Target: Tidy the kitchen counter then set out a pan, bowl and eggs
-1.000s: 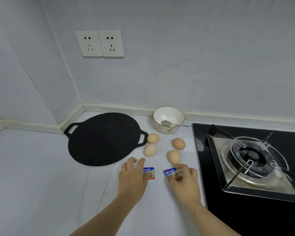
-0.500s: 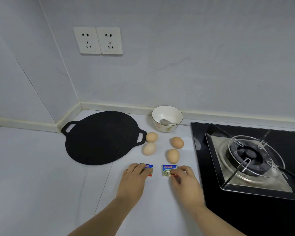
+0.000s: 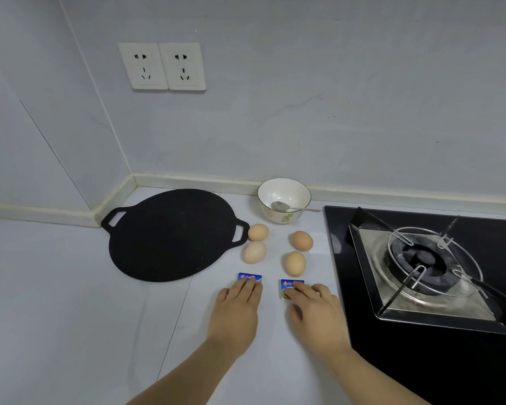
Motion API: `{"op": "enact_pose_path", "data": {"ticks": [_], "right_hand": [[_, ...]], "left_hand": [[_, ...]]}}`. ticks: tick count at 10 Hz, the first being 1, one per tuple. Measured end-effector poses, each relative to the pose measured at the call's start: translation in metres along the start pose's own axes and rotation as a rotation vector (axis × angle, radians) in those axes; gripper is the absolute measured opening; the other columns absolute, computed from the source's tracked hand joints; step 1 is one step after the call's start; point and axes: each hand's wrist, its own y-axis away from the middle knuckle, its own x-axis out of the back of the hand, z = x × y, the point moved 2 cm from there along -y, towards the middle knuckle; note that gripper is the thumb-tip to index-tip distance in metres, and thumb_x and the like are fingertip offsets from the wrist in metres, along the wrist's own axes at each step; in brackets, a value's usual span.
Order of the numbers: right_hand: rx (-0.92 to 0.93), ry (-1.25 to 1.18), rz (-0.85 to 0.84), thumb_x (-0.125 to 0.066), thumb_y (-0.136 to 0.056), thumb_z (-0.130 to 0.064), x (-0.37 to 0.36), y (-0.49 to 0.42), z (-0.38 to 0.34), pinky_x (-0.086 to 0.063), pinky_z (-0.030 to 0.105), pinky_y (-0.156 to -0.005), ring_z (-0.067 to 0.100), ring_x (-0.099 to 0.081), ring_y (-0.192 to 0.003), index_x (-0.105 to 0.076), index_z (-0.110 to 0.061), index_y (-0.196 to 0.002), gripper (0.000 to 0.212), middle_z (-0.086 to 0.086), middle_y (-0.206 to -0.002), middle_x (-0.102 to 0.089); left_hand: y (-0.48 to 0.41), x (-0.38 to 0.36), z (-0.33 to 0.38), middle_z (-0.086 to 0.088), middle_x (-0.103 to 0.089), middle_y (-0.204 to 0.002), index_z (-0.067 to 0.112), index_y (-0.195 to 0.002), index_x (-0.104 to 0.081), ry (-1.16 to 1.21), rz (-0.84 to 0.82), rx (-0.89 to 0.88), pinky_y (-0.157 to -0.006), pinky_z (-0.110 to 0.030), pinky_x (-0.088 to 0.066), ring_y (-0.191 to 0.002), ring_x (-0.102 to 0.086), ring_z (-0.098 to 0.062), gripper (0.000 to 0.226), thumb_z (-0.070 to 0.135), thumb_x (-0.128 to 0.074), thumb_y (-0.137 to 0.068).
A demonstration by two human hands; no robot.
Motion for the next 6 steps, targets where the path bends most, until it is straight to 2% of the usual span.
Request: {"op": "enact_pose_path", "data": {"ticks": [1,2,3,4,5,6], "right_hand": [[-0.026,-0.017,0.006,-0.035,-0.062,-0.025,0.002,-0.002,0.0,-0.03,0.018,-0.055,0.017,-0.06,-0.062,-0.068,-0.033,-0.069,0.035,-0.021,-0.082,-0.068],[-0.058,-0.029,0.003,-0.034,-0.061,-0.024,0.0,0.001,-0.001,-0.03,0.018,-0.056,0.016,-0.058,-0.065,-0.068,-0.033,-0.069,0.036,-0.02,-0.081,-0.068],[-0.073,-0.037,-0.026,-0.033,-0.059,-0.024,-0.002,0.004,-0.001,-0.029,0.017,-0.059,0.012,-0.047,-0.072,-0.067,-0.034,-0.07,0.037,-0.022,-0.081,-0.066],[-0.088,-0.008,-0.093,-0.032,-0.057,-0.025,-0.001,0.004,-0.003,-0.029,0.015,-0.059,0.011,-0.055,-0.067,-0.067,-0.036,-0.07,0.038,-0.022,-0.081,-0.066],[-0.038,-0.015,-0.107,-0.048,-0.05,-0.024,-0.002,0.005,-0.006,-0.034,0.016,-0.056,0.011,-0.062,-0.065,-0.067,-0.034,-0.072,0.031,-0.02,-0.082,-0.066],[-0.003,-0.035,-0.059,-0.05,-0.049,-0.029,-0.006,0.006,-0.004,-0.039,0.017,-0.058,0.012,-0.063,-0.069,-0.064,-0.034,-0.083,0.036,-0.017,-0.088,-0.065]], "left_hand": [[-0.002,0.0,0.002,0.003,-0.003,-0.159,0.018,-0.151,-0.003,-0.009,0.001,0.028,-0.115,-0.032,-0.012,-0.147,0.0,-0.015,0.057,0.017,-0.027,-0.099],[-0.001,0.0,0.001,0.004,-0.001,-0.159,0.018,-0.151,-0.002,-0.006,0.033,0.014,-0.115,-0.031,-0.012,-0.147,0.0,-0.014,0.057,0.018,-0.027,-0.099],[0.0,-0.003,0.0,0.004,-0.002,-0.159,0.018,-0.151,-0.002,-0.014,-0.003,0.008,-0.114,-0.031,-0.013,-0.147,0.0,-0.014,0.057,0.018,-0.026,-0.099],[0.001,0.001,0.0,0.004,-0.001,-0.159,0.018,-0.151,-0.001,-0.002,-0.023,0.007,-0.114,-0.032,-0.014,-0.147,0.001,-0.014,0.057,0.02,-0.025,-0.1],[0.006,0.003,0.0,0.006,0.002,-0.159,0.025,-0.15,0.003,0.045,0.024,-0.003,-0.114,-0.032,-0.015,-0.146,0.001,-0.014,0.06,0.022,-0.028,-0.099],[0.009,0.009,-0.001,0.008,-0.006,-0.157,0.028,-0.15,-0.015,0.121,0.126,0.004,-0.11,-0.035,-0.027,-0.145,-0.018,-0.021,0.063,0.022,-0.041,-0.093]]}}
